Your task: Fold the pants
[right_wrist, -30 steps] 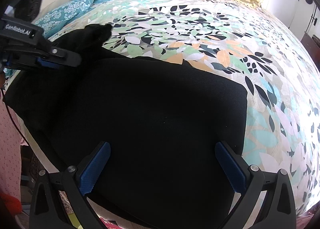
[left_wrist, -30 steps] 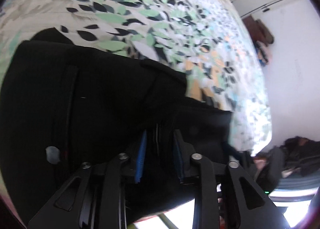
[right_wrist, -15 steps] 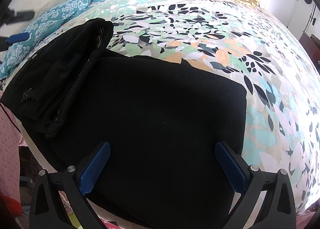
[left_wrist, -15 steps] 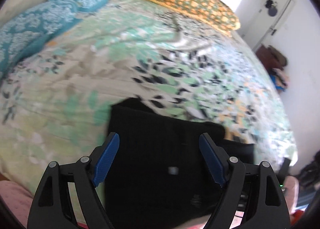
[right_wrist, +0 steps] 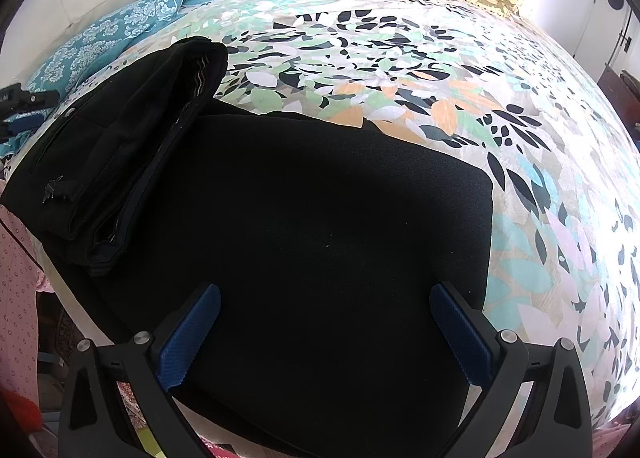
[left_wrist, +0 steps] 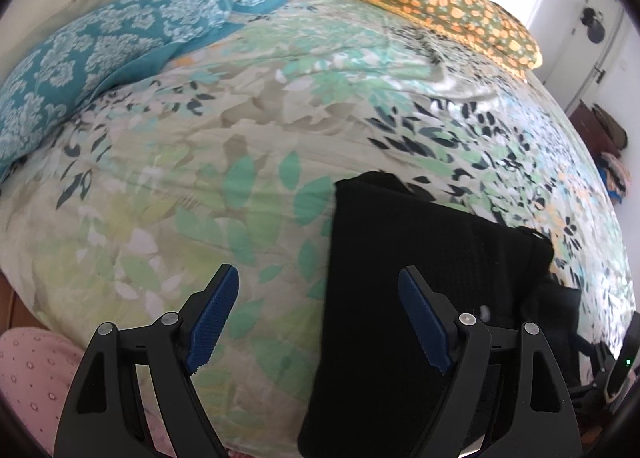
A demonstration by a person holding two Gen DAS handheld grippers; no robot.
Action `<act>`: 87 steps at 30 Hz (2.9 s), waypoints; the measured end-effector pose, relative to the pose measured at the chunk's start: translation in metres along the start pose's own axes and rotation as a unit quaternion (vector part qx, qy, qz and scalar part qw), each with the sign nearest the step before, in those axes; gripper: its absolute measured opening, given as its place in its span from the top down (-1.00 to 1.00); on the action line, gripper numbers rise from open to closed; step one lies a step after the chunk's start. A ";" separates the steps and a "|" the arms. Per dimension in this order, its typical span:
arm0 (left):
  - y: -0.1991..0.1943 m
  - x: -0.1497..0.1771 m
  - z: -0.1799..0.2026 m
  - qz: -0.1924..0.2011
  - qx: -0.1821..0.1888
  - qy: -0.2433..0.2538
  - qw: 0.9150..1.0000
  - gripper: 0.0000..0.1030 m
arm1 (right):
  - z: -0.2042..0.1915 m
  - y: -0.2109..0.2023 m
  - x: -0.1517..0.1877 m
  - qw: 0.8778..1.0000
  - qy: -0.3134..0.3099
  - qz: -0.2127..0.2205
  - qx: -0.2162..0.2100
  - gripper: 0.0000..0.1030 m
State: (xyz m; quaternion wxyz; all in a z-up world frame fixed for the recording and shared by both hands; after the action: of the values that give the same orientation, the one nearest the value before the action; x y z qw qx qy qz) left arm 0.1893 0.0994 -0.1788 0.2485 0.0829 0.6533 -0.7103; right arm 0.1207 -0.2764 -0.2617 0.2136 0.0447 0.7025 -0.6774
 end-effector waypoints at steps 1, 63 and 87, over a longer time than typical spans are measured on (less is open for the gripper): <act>0.001 0.001 -0.006 0.002 -0.003 -0.010 1.000 -0.62 | 0.001 -0.002 -0.001 1.000 -0.002 -0.005 -0.008 -1.00; -0.013 0.008 -0.001 0.004 0.056 -0.013 0.998 -0.62 | 0.074 -0.105 -0.009 0.928 0.147 -0.065 -0.337 0.60; 0.005 0.079 0.126 -0.035 0.057 0.253 0.965 -0.62 | 0.102 -0.073 -0.077 0.968 0.113 0.011 -0.224 0.19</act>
State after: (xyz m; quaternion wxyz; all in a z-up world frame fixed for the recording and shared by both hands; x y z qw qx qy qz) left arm 0.1493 -0.0423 -0.2013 0.0449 0.2516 0.6557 -0.7105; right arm 0.1887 -0.3633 -0.1652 0.1453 0.0797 0.8551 -0.4913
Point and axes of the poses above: each gripper's, at about its wrist camera, not at the fingertips, and y roughly the way its jaws point, z to its right, x to its underside, the point moved 4 cm from there along y, roughly the way its jaws point, and after that the axes turned 4 degrees about -z, right-handed, at the moved point
